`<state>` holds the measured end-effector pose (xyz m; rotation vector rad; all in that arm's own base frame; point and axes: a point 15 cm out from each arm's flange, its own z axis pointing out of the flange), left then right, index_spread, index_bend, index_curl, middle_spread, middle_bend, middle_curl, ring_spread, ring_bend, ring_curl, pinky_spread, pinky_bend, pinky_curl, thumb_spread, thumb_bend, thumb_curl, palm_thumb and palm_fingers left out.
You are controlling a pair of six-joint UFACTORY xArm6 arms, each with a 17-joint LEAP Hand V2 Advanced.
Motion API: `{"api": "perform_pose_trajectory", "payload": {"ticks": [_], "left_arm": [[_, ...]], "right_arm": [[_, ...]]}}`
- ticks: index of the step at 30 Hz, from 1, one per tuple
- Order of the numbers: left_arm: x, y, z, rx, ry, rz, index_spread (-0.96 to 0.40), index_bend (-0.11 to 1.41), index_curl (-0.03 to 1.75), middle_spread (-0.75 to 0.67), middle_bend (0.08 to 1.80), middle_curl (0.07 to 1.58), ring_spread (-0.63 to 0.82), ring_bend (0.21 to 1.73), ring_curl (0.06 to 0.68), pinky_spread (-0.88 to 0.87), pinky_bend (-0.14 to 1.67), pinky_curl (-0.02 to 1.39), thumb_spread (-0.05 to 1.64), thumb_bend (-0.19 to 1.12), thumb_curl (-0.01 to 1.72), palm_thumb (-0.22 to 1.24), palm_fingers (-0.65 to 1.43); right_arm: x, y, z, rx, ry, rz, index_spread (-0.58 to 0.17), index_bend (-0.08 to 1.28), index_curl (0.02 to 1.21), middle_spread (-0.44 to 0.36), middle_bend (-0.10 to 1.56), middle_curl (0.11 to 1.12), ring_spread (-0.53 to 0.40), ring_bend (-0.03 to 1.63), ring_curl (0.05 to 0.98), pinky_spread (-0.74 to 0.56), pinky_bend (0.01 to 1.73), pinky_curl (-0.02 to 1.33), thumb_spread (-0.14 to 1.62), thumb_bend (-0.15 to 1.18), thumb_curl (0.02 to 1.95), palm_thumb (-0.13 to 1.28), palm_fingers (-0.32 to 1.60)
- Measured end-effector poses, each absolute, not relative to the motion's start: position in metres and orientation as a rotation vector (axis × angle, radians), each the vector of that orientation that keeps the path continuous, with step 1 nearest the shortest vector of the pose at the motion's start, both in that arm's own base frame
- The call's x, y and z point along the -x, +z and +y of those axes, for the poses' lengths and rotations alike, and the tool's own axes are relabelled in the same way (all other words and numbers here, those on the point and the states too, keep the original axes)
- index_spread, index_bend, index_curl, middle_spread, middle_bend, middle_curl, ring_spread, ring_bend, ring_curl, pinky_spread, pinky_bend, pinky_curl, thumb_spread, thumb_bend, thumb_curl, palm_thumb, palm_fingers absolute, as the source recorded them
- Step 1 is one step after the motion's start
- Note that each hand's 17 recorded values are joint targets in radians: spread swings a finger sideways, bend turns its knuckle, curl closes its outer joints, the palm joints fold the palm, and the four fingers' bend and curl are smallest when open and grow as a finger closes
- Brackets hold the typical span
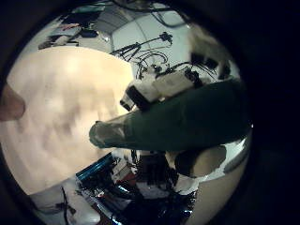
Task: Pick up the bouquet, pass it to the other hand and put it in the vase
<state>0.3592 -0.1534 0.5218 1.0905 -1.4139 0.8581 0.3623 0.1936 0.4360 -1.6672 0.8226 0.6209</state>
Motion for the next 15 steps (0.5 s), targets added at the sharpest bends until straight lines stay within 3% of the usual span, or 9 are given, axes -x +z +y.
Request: {"api": "perform_pose_trajectory", "payload": {"ticks": [1, 3, 6, 9, 14, 15], "left_arm": [[-0.360, 0.523, -0.154, -1.084, 0.865, -1.403, -0.06, 0.11, 0.20, -0.46, 0.90, 0.66, -0.48, 1.07, 0.323, -0.64, 0.94, 0.46, 0.87, 0.05, 0.39, 0.71, 1.04], [-0.362, 0.528, -0.153, -1.071, 0.887, -1.386, -0.10, 0.13, 0.18, -0.48, 0.91, 0.69, -0.50, 1.12, 0.362, -0.67, 1.01, 0.48, 0.87, 0.04, 0.41, 0.76, 1.06], [-0.367, 0.534, -0.151, -1.060, 0.931, -1.358, -0.23, 0.21, 0.15, -0.53, 0.91, 0.78, -0.49, 1.29, 0.454, -0.67, 1.13, 0.54, 0.72, 0.05, 0.49, 0.96, 1.13], [-0.369, 0.535, -0.145, -1.059, 0.970, -1.352, -0.33, 0.32, 0.16, -0.56, 0.92, 0.85, -0.47, 1.33, 0.492, -0.64, 1.18, 0.56, 0.60, 0.02, 0.56, 1.05, 1.12], [-0.365, 0.538, -0.144, -1.048, 1.001, -1.382, -0.49, 0.58, 0.23, -0.59, 0.94, 0.96, -0.45, 1.37, 0.538, -0.59, 1.20, 0.60, 0.41, -0.01, 0.67, 1.15, 1.07], [-0.365, 0.538, -0.144, -1.046, 1.007, -1.385, -0.51, 0.60, 0.24, -0.60, 0.95, 0.97, -0.44, 1.37, 0.543, -0.59, 1.20, 0.60, 0.38, -0.01, 0.68, 1.16, 1.06]], "right_arm": [[-0.365, 0.436, 0.193, 1.665, 0.610, 0.831, -0.313, 0.95, 1.11, -0.135, 1.36, 0.75, -0.186, 1.44, 0.623, -0.27, 1.17, 0.88, 0.16, -0.02, 0.94, 1.20, 1.14], [-0.369, 0.434, 0.191, 1.662, 0.598, 0.845, -0.313, 0.95, 1.11, -0.135, 1.36, 0.75, -0.186, 1.44, 0.623, -0.28, 1.17, 0.88, 0.16, -0.02, 0.94, 1.18, 1.14], [-0.374, 0.432, 0.188, 1.659, 0.574, 0.865, -0.313, 0.92, 1.10, -0.135, 1.33, 0.74, -0.187, 1.43, 0.618, -0.27, 1.20, 0.88, 0.46, -0.04, 0.90, 1.06, 1.13], [-0.374, 0.423, 0.186, 1.650, 0.558, 0.897, -0.317, 0.86, 1.08, -0.142, 1.29, 0.73, -0.194, 1.42, 0.613, -0.29, 1.21, 0.86, 0.58, -0.04, 0.85, 0.99, 1.11], [-0.369, 0.391, 0.181, 1.637, 0.569, 0.980, -0.346, 0.54, 1.00, -0.170, 1.06, 0.67, -0.237, 1.34, 0.576, -0.40, 1.22, 0.78, 0.70, -0.05, 0.73, 0.84, 0.86], [-0.368, 0.389, 0.180, 1.635, 0.575, 0.986, -0.352, 0.38, 0.95, -0.181, 0.98, 0.65, -0.254, 1.30, 0.555, -0.45, 1.20, 0.75, 0.75, -0.03, 0.70, 0.84, 0.62]]}}
